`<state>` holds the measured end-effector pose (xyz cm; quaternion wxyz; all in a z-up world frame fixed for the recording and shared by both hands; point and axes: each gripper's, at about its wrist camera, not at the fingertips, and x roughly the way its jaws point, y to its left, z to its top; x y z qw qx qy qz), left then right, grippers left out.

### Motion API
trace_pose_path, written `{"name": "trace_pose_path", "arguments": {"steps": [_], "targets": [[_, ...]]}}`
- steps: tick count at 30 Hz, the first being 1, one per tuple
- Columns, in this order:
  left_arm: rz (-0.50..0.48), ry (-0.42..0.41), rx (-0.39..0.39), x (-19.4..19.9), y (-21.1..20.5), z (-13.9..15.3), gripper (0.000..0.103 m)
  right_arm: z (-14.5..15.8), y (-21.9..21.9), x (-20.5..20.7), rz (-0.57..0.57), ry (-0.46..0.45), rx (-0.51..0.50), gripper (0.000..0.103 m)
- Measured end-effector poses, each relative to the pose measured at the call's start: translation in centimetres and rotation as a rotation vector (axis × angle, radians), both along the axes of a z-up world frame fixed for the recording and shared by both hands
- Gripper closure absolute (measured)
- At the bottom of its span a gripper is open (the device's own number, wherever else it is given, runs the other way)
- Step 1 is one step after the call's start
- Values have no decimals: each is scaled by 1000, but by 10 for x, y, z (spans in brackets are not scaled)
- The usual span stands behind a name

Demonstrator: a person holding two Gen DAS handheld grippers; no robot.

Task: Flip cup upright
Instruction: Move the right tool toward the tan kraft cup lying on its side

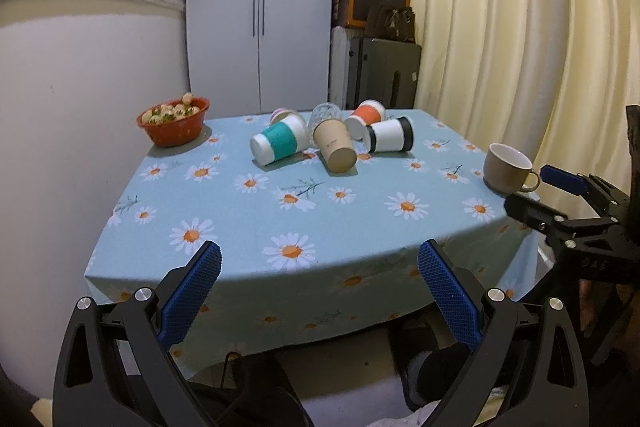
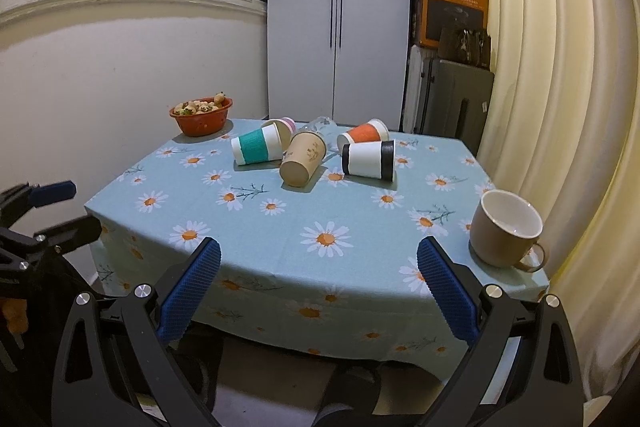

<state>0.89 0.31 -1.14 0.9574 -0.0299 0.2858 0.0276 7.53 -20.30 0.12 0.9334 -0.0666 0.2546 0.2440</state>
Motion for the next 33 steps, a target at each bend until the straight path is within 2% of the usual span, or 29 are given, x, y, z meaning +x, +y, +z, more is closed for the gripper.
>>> {"name": "trace_pose_path", "arguments": {"steps": [5,10,12,14,17,20,29,33], "targets": [[-9,47,-70,9,10,-4,7,-2,-2,16,2,99,36,5],[-25,101,-177,32,25,-8,7,-8,-2,45,25,269,114,5],[-22,121,-220,45,34,-9,7,-9,-5,62,28,355,190,5],[-30,133,-245,54,39,-8,7,-7,-5,78,34,390,230,5],[-41,151,-297,74,52,-4,7,-3,2,99,43,425,238,5],[-59,167,-370,100,67,1,7,2,11,130,67,469,272,5],[-56,212,-442,171,96,10,7,0,60,208,123,539,198,5],[-19,232,-493,202,112,7,7,-14,83,245,130,627,175,5]]}}
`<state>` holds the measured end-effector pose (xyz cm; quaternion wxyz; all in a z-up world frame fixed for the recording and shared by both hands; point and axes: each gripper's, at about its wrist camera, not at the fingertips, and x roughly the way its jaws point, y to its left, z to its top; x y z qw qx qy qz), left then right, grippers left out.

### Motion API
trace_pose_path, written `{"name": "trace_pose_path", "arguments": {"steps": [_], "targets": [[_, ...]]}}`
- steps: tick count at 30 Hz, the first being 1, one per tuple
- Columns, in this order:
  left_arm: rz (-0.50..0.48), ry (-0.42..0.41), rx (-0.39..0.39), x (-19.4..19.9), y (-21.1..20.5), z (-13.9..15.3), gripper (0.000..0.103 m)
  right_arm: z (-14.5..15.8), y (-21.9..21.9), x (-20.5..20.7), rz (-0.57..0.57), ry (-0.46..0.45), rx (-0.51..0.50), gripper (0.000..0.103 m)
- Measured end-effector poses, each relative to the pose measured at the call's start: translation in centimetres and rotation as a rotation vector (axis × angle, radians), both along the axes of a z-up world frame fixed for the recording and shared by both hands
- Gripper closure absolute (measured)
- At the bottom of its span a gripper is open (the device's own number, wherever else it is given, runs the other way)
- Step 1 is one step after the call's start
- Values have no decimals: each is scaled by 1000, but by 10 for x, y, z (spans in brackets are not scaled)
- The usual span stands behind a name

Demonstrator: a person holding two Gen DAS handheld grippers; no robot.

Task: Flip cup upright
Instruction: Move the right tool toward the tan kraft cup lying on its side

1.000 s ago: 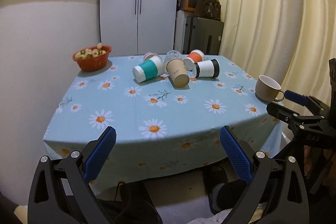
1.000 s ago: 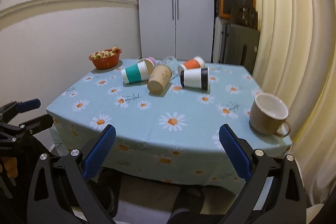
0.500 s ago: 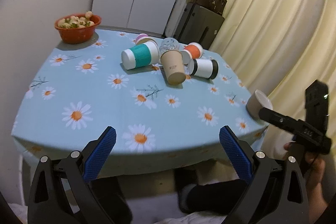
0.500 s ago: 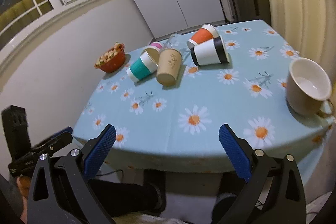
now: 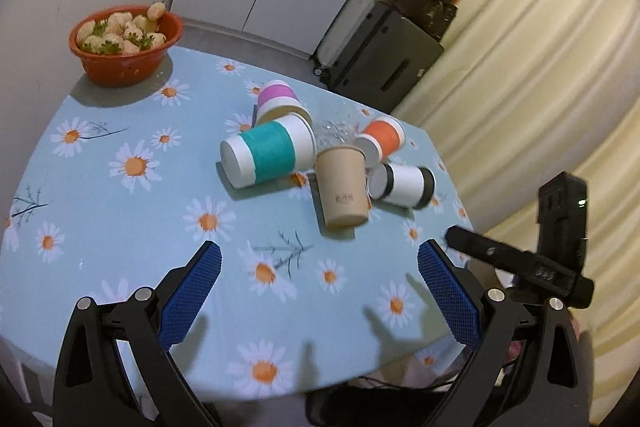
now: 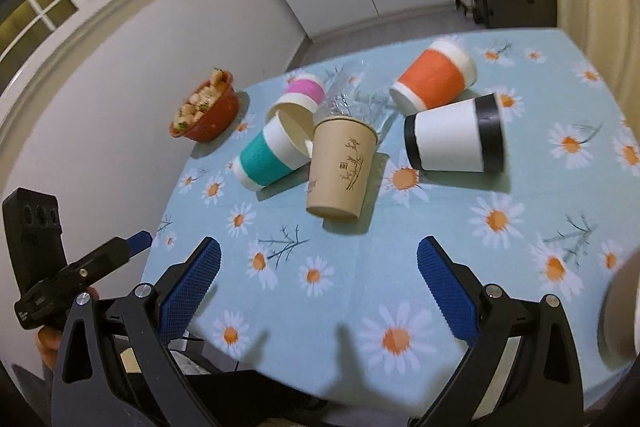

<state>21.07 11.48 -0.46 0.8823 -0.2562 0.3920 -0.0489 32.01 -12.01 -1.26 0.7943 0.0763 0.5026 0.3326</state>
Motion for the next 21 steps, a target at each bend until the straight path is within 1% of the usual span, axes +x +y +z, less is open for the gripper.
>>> {"name": "trace_pose_path", "arguments": {"steps": [3,6,9,12,15,17,19,20,21], "targets": [[-4,38,-21,21,7,-7,7,-13,16,21,1,65,-64,5],[5,81,-47,37,12,-15,7,-25,33,39,14,114,-86,5],[11,111,-96,48,18,-26,7,-36,45,56,12,168,-76,6],[24,131,-92,55,22,-34,7,-44,52,69,-8,209,-72,7],[32,149,-92,59,27,-43,7,-50,59,80,-10,233,-70,12],[26,179,-112,62,28,-52,7,-53,62,85,-10,233,-83,18],[17,197,-136,63,29,-58,7,-57,64,90,-11,240,-87,22],[18,200,-134,64,29,-59,7,-60,67,92,-1,239,-96,26],[19,201,-122,63,28,-59,7,-61,70,93,6,237,-104,28]]}}
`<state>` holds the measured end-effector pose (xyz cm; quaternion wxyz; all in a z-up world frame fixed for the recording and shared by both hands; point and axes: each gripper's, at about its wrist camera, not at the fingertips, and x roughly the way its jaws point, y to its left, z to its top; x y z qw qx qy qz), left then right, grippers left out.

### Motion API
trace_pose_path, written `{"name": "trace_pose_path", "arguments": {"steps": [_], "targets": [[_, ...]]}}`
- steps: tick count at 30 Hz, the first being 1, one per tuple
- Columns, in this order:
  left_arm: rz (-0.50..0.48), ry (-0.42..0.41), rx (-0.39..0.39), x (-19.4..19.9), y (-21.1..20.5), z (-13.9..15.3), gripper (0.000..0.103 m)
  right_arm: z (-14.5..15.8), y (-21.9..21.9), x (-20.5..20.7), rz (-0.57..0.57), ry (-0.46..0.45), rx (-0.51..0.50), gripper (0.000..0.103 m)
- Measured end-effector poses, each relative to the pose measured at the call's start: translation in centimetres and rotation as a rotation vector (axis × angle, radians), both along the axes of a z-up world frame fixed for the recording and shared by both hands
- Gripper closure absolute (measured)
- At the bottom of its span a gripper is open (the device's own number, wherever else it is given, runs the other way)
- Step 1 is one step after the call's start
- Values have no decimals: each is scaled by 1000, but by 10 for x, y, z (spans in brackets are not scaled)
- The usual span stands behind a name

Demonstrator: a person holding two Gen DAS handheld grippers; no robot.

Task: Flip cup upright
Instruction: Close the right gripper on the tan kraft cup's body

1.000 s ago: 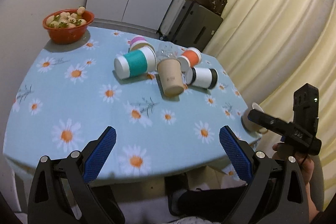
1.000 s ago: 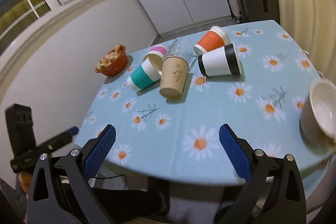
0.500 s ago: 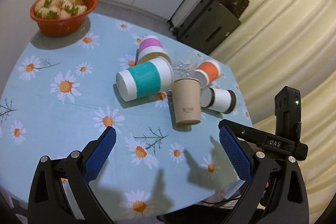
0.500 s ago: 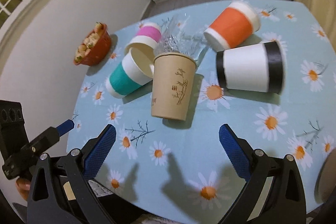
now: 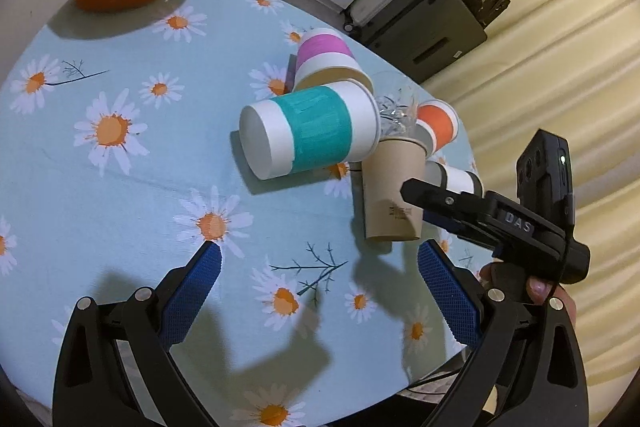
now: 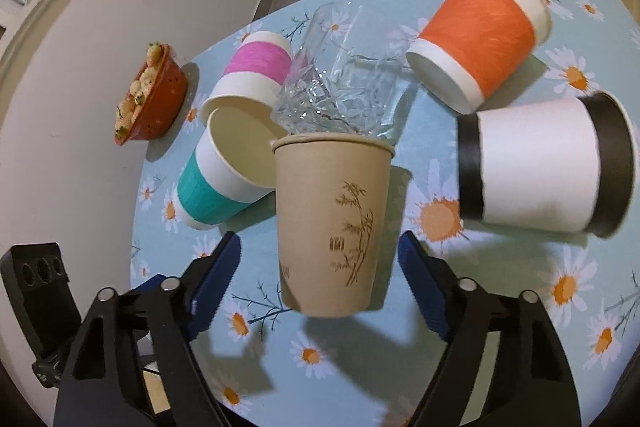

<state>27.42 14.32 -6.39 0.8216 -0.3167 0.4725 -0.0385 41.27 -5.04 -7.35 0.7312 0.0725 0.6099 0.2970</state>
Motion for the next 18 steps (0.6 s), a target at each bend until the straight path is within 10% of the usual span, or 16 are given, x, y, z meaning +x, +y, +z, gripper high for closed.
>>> {"name": "trace_pose_path", "arguments": {"steps": [18], "targets": [[3,13,6,-4,4,-6,7,4,3,-4,31,-30,-33,43]]}}
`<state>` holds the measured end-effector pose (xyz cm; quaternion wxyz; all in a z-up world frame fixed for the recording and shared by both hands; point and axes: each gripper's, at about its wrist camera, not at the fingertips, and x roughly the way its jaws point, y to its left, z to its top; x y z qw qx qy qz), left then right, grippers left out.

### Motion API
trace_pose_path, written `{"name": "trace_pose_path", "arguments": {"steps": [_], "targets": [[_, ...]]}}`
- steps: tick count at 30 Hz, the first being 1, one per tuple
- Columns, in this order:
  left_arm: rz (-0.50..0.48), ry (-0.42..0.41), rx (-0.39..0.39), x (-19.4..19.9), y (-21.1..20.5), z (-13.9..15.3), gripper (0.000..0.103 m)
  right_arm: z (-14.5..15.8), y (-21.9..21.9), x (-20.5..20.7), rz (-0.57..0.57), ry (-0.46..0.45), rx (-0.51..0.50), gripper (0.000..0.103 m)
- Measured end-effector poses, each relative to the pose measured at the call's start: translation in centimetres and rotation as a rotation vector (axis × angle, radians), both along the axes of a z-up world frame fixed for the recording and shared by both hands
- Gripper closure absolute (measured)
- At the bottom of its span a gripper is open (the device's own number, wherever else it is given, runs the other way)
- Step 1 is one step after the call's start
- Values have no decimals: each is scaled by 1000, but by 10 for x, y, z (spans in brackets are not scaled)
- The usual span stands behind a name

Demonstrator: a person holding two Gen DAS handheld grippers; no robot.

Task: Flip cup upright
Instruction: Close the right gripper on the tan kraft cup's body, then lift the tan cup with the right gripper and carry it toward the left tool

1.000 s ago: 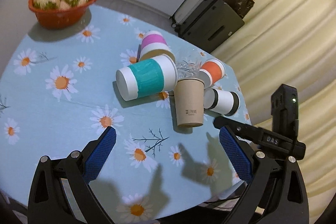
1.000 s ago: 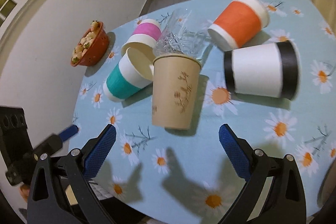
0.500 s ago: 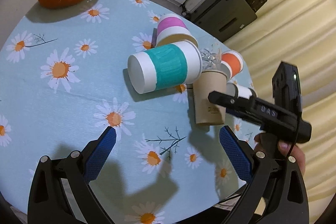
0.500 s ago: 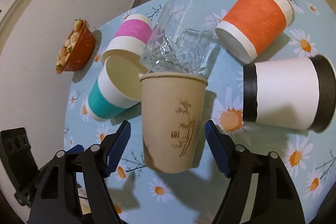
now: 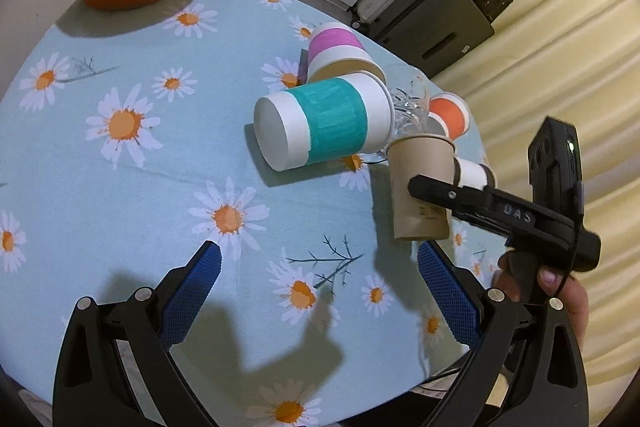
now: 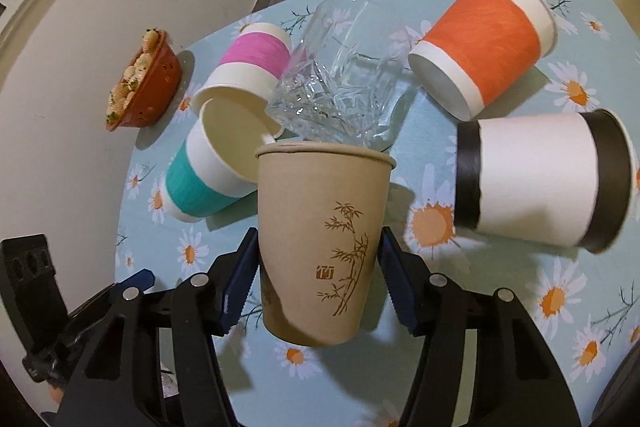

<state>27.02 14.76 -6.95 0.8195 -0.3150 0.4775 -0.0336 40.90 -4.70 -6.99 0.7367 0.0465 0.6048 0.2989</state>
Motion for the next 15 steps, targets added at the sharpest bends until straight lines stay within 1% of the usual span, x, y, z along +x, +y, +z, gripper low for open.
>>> {"name": "trace_pose_path", "arguments": {"steps": [2,4,9,15], "targets": [[11,-1,-24,-2,2,-1,7,7,-6,-7,-3,2,23,43],[14,5,-27,-3,3,-2,7,12,-13,-15,-3,2,40,43],[-7,-7,1,-9,-5,3,7,24,-33,-44,7,-5,64,43],[-11,-14,19,-15,-14,6,7,22,-44,-75,32,12,67,43]]}}
